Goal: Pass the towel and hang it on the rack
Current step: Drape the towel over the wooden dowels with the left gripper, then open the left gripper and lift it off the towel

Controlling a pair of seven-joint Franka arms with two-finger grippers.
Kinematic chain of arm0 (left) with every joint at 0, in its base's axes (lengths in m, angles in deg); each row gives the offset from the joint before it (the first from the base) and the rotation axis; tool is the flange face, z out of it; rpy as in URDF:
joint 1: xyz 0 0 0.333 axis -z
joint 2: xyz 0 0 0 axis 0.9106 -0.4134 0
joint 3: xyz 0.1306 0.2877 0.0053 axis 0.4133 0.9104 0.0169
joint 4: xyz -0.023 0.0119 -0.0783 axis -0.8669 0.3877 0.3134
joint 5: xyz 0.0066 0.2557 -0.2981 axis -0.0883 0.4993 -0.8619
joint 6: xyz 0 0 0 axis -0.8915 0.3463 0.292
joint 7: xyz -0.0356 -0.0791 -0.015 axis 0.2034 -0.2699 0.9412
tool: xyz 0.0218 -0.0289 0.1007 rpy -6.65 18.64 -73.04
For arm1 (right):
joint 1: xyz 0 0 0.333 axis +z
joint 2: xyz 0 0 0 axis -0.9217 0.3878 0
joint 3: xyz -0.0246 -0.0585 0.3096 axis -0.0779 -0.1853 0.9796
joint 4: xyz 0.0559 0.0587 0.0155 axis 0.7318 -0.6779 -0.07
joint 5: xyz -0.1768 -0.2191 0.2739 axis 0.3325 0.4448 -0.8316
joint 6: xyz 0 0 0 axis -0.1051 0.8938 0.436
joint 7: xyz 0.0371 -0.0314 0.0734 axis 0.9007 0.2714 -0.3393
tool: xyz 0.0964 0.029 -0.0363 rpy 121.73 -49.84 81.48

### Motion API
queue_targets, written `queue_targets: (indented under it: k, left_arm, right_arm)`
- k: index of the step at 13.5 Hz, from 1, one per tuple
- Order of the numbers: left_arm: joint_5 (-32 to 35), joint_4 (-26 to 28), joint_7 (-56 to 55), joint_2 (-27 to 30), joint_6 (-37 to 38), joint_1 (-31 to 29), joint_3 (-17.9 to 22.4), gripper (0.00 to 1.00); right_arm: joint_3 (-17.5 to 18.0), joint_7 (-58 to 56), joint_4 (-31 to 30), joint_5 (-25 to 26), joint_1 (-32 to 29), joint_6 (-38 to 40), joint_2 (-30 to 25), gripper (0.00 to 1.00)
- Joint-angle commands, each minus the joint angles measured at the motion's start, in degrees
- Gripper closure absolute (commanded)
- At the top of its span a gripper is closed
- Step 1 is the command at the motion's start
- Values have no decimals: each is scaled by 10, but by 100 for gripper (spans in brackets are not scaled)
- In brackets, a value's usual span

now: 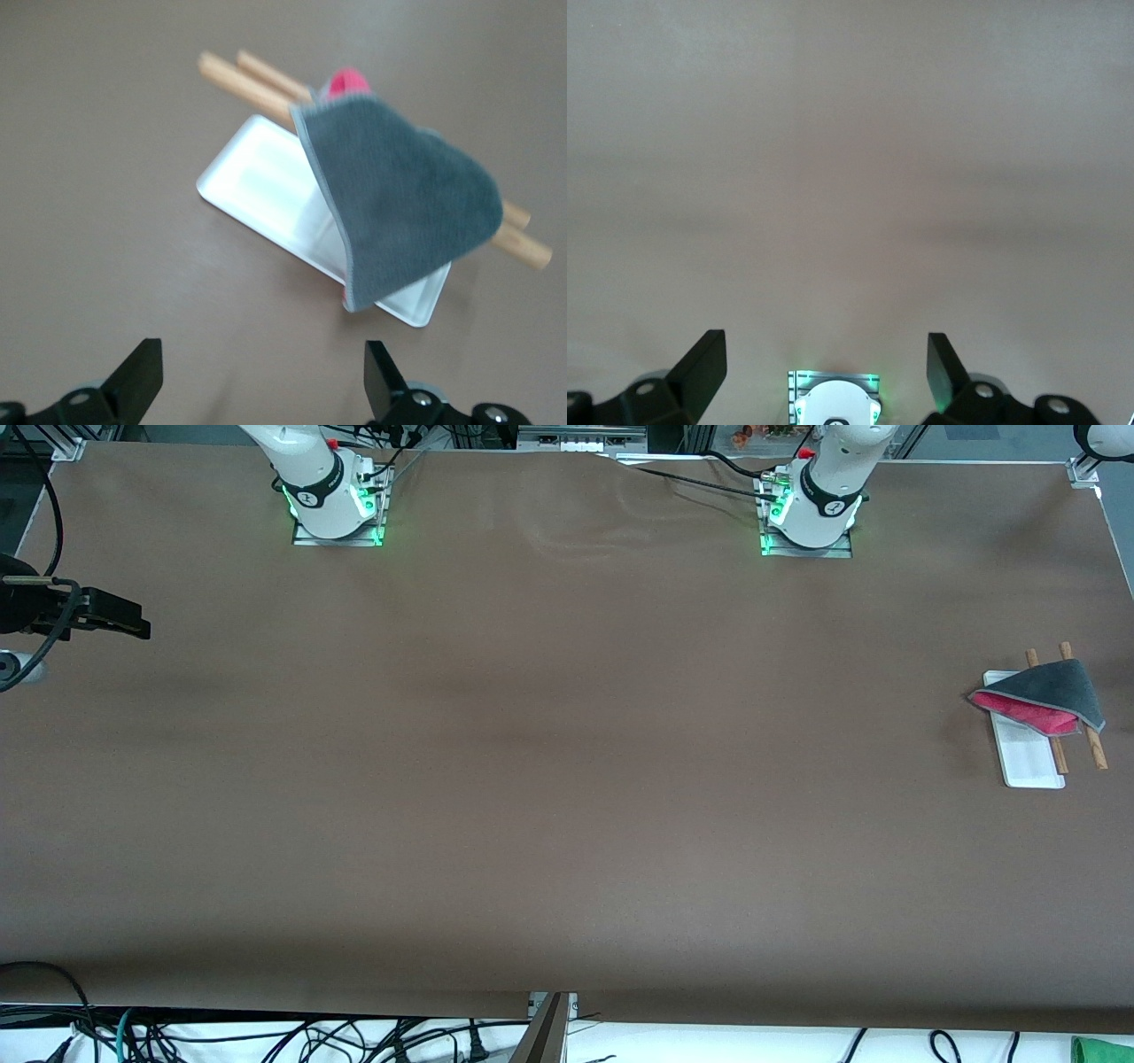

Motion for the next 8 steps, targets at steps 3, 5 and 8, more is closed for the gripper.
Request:
queue_targets:
  k: [3,5,8]
  left_arm:
    - [72,-5,-194,81,75,116,5,0]
    - [91,-5,-302,104,118,172,5,0]
    - [99,-3,-432,136,159,265,4,0]
  right_arm:
    - [-1,-7,-2,-7,-4,4,-11,0]
    - [0,-5,-5,-5,0,11,-13,0]
    - [-51,-7,-52,-9,40,9,-45,0]
